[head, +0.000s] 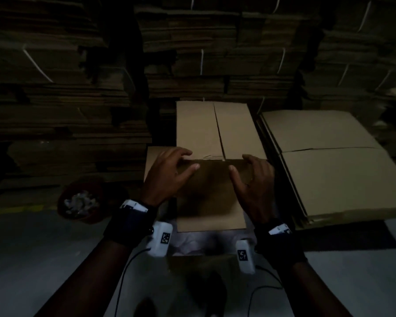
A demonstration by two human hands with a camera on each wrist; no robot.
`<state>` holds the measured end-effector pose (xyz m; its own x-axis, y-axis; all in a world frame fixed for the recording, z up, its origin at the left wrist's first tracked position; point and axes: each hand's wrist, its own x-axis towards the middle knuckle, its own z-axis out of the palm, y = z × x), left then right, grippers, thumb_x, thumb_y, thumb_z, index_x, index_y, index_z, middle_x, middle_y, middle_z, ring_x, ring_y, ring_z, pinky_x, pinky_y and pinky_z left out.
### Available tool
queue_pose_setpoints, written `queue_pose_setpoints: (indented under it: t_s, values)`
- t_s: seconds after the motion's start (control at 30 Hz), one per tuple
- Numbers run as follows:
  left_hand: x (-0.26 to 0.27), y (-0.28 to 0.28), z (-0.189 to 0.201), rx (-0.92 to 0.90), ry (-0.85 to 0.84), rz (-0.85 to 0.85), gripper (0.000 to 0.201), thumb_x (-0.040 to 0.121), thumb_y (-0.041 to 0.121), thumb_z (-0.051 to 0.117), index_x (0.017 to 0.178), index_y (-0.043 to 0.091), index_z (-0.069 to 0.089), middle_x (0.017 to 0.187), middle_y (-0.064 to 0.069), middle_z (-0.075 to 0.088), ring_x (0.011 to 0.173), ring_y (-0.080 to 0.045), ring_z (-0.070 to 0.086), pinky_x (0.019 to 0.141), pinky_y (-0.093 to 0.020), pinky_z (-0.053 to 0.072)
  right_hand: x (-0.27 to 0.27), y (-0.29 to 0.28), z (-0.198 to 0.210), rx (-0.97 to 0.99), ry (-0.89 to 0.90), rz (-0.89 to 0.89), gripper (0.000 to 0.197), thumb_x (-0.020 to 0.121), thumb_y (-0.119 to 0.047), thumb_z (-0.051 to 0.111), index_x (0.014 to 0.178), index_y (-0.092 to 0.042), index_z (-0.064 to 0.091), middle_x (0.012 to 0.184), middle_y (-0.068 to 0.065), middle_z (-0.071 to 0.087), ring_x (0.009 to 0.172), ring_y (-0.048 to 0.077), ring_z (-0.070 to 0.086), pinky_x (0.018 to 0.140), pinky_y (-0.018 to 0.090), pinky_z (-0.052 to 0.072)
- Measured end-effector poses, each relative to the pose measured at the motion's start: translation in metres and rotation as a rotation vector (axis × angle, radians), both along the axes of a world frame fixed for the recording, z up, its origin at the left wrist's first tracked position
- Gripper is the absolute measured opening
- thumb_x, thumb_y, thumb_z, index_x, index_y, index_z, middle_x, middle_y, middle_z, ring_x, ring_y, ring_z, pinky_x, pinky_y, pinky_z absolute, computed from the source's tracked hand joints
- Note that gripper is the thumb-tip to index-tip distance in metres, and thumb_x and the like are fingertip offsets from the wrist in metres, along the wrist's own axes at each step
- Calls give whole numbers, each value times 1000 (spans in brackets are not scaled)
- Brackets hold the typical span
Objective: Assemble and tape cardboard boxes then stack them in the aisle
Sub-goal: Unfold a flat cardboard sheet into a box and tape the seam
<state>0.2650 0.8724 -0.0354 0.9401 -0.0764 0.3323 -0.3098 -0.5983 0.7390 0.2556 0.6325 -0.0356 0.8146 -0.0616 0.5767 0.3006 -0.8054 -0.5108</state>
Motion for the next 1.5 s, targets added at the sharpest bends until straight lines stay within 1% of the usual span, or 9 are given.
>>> queue_pose_setpoints:
  t_s: [0.23,0.4,0.73,0.97,1.17,1.27,1.33,1.4,1.5]
  values:
    - [48,-34,-4,239,78,107,77,73,59,80,134,18,59,153,-12,42,148,-29,27,116,-42,29,83,-52,-9,-221,192,178,77,77,-61,78,136,-16,56,147,14,51,141,34,40,114,50,38]
    - [53,-35,-5,251,136,183,81,73,70,72,132,15,62,152,-11,46,144,-25,35,114,-46,36,112,-65,-6,-245,243,343,84,79,-62,75,142,-13,53,144,10,56,134,27,50,109,40,41]
    - [47,-31,-10,-58,-4,272,74,88,75,44,135,20,58,133,-2,63,120,-19,60,96,-37,50,122,-71,-22,-455,-30,304,72,93,-70,52,128,-8,63,113,12,70,100,29,68,75,41,54]
    - [48,-24,-17,-282,-127,501,104,87,86,17,144,5,48,106,1,58,92,-16,57,78,-27,40,119,-71,-19,-264,-177,286,63,105,-58,37,137,-6,51,122,16,70,100,30,72,79,49,59]
    - [28,-11,-13,-282,-200,592,33,101,7,53,130,-7,53,130,-27,50,110,-38,57,98,-33,47,111,-81,-2,-21,-501,160,52,110,-28,40,157,-28,18,155,22,33,90,19,62,66,9,45]
    - [32,1,-25,-362,-255,701,71,101,19,56,158,6,17,148,-22,41,129,-34,47,110,-36,38,106,-90,6,-107,-440,-64,48,103,-12,50,146,-18,29,161,16,20,113,31,56,72,37,54]
    - [36,12,-33,-250,-130,753,84,97,34,57,161,23,3,158,-19,30,137,-38,43,110,-48,40,110,-99,6,-301,-303,-318,64,90,-6,64,146,-20,34,162,18,20,136,37,43,100,55,42]
    - [35,27,-39,34,-65,813,72,93,36,57,156,21,26,162,-19,18,142,-45,29,111,-59,34,116,-106,3,-498,-123,-387,58,88,-11,65,142,-18,45,161,17,29,147,36,30,111,60,22]
    - [36,28,-28,428,5,782,45,89,39,47,126,22,64,151,-17,40,137,-45,31,104,-66,29,130,-113,-3,-576,89,-214,29,94,-13,55,122,-11,61,139,16,58,130,33,55,106,78,18]
